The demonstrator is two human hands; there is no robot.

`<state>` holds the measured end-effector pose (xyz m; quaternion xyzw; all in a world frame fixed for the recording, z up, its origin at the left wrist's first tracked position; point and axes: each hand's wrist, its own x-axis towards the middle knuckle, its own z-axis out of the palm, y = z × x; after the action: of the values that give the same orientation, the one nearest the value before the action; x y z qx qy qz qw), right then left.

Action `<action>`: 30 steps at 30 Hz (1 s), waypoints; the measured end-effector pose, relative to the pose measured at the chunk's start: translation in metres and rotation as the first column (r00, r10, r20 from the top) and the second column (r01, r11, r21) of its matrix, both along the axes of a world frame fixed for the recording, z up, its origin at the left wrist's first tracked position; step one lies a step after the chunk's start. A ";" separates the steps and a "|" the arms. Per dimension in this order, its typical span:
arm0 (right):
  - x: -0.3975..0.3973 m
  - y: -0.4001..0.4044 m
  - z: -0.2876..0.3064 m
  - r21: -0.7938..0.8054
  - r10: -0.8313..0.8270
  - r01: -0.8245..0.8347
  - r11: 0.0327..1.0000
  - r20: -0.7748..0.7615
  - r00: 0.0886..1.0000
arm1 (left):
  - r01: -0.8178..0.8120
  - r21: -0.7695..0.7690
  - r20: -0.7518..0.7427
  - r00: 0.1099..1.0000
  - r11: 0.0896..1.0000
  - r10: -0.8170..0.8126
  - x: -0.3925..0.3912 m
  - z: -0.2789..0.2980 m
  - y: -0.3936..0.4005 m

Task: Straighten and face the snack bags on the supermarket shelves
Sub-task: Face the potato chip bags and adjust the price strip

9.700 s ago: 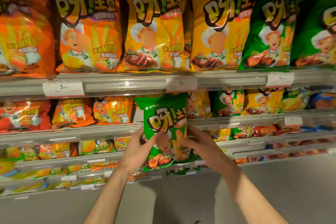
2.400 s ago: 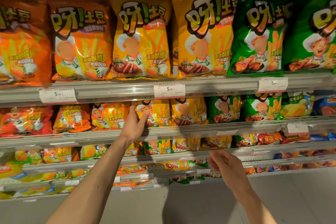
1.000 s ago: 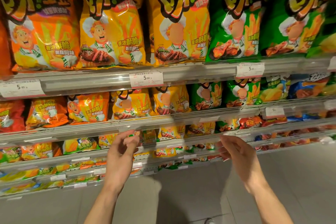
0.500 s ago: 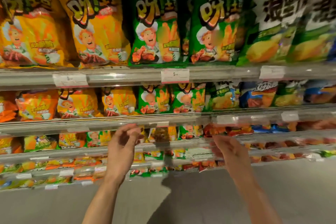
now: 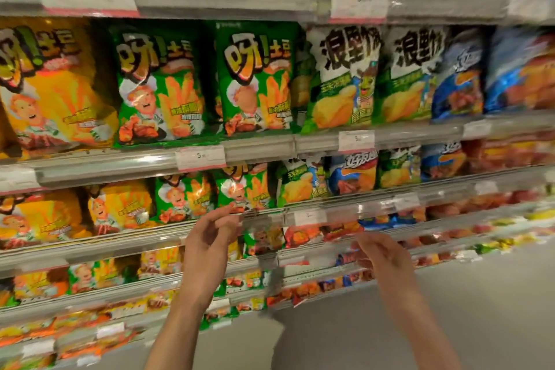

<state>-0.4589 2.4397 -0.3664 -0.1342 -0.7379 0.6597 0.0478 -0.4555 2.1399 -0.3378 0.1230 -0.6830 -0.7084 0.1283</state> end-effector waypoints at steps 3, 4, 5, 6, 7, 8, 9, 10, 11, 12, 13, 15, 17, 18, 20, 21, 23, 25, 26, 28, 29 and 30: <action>0.001 0.010 0.012 0.008 -0.039 0.039 0.999 -0.032 0.999 | 0.050 0.021 -0.016 0.999 0.999 -0.050 -0.014 -0.001 0.013; 0.002 0.014 0.014 0.021 -0.050 0.051 0.998 -0.039 0.998 | 0.066 0.021 -0.017 0.998 0.998 -0.066 -0.017 -0.001 0.018; 0.003 0.017 0.015 0.026 -0.066 0.067 0.997 -0.042 0.997 | 0.076 0.024 -0.017 0.997 0.997 -0.076 -0.020 -0.002 0.023; 0.004 0.020 0.016 0.022 -0.078 0.079 0.997 -0.047 0.996 | 0.084 0.029 -0.021 0.996 0.996 -0.083 -0.022 -0.002 0.028; 0.003 0.024 0.017 0.019 -0.085 0.086 0.996 -0.054 0.995 | 0.091 0.032 -0.024 0.996 0.995 -0.090 -0.026 -0.003 0.033; 0.002 0.027 0.018 0.021 -0.086 0.088 0.996 -0.052 0.995 | 0.094 0.028 -0.022 0.995 0.995 -0.093 -0.028 -0.003 0.036; 0.000 0.029 0.018 0.024 -0.090 0.091 0.996 -0.047 0.995 | 0.095 0.021 -0.021 0.995 0.995 -0.094 -0.029 -0.002 0.039; -0.003 0.033 0.020 0.027 -0.092 0.094 0.995 -0.044 0.995 | 0.094 0.018 -0.022 0.995 0.995 -0.094 -0.032 -0.002 0.042; -0.006 0.038 0.020 0.028 -0.089 0.090 0.996 -0.044 0.995 | 0.091 0.017 -0.022 0.996 0.996 -0.091 -0.034 -0.002 0.046; -0.010 0.042 0.020 0.031 -0.082 0.083 0.996 -0.042 0.996 | 0.085 0.016 -0.018 0.996 0.996 -0.085 -0.037 -0.002 0.050; -0.014 0.048 0.020 0.036 -0.073 0.074 0.997 -0.042 0.996 | 0.080 0.017 -0.015 0.997 0.997 -0.080 -0.040 -0.002 0.054; -0.023 0.060 0.019 0.044 -0.046 0.048 0.998 -0.049 0.998 | 0.071 0.021 -0.013 0.997 0.997 -0.071 -0.046 0.000 0.066; -0.035 0.076 0.019 0.040 -0.027 0.029 0.999 -0.060 0.998 | 0.059 0.009 -0.020 0.998 0.998 -0.059 -0.052 0.000 0.082; -0.042 0.086 0.019 0.038 -0.019 0.021 0.999 -0.070 0.997 | 0.052 0.002 -0.022 0.998 0.999 -0.052 -0.055 -0.001 0.091; -0.058 0.108 0.017 0.032 0.001 0.002 0.999 -0.081 0.997 | 0.032 -0.006 -0.021 0.999 0.999 -0.032 -0.063 -0.002 0.112; -0.067 0.120 0.015 0.027 0.016 -0.014 1.000 -0.081 0.997 | 0.012 -0.009 -0.021 1.000 1.000 -0.012 -0.068 -0.002 0.123; -0.087 0.147 0.011 0.019 0.069 -0.067 0.998 -0.075 0.995 | -0.058 -0.001 -0.032 0.998 0.998 0.058 -0.076 -0.003 0.150; -0.107 0.176 0.009 0.015 0.118 -0.117 0.993 -0.049 0.992 | -0.137 0.029 -0.027 0.990 0.990 0.138 -0.084 -0.004 0.181; -0.115 0.190 0.008 0.013 0.127 -0.127 0.992 -0.037 0.991 | -0.162 0.040 -0.016 0.986 0.986 0.163 -0.087 -0.004 0.198; -0.130 0.215 0.006 0.003 0.133 -0.133 0.991 -0.033 0.991 | -0.177 0.047 0.008 0.984 0.983 0.177 -0.091 -0.005 0.226; -0.138 0.224 0.004 -0.007 0.144 -0.144 0.990 -0.023 0.989 | -0.188 0.052 0.022 0.982 0.981 0.187 -0.092 -0.006 0.236; -0.145 0.231 0.003 -0.017 0.160 -0.160 0.987 -0.003 0.987 | -0.207 0.060 0.032 0.978 0.977 0.205 -0.093 -0.006 0.244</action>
<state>-0.6035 2.6708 -0.3638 -0.0745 -0.7406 0.6678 -0.0058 -0.5489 2.3842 -0.3441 0.2061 -0.6454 -0.7110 0.1883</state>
